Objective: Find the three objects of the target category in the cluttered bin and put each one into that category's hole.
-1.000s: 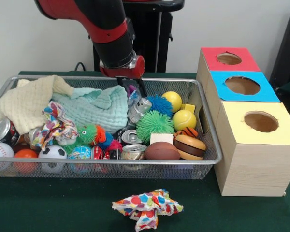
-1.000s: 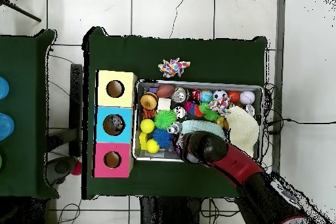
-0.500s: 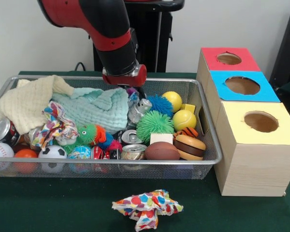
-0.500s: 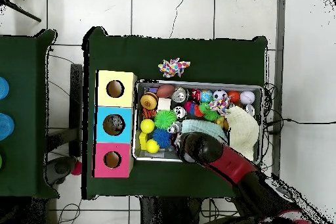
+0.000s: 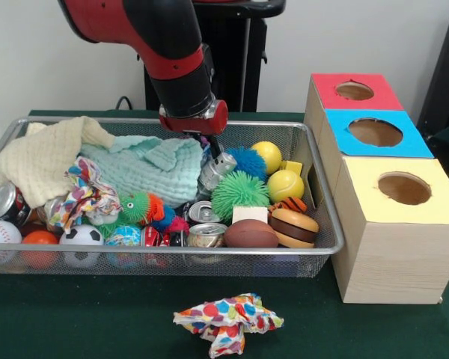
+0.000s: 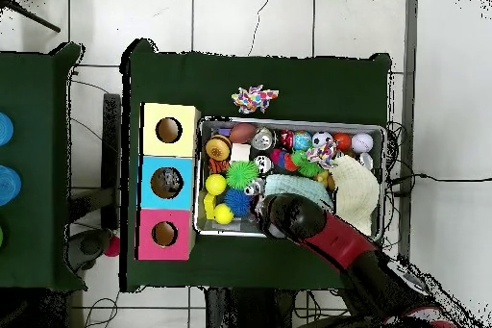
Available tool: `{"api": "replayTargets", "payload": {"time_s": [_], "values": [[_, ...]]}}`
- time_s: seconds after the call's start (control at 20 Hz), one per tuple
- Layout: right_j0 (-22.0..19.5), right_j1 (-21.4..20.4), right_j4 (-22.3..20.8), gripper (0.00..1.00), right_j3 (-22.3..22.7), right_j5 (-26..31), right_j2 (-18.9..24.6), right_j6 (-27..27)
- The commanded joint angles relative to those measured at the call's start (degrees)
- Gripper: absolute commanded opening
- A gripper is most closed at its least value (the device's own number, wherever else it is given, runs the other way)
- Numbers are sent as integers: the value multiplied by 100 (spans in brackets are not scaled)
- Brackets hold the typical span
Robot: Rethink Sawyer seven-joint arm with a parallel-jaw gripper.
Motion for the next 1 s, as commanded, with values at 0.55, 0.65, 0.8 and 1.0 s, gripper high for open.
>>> {"api": "replayTargets", "payload": {"time_s": [0.55, 0.65, 0.8, 1.0], "values": [[-190, -1327, 521, 0, 466, 1105, 402, 977], [-167, -1512, 588, 0, 479, 1385, 387, 964], [-114, -1705, 659, 0, 487, 1661, 349, 969], [-50, -1975, 782, 0, 474, 2134, 316, 980]]}}
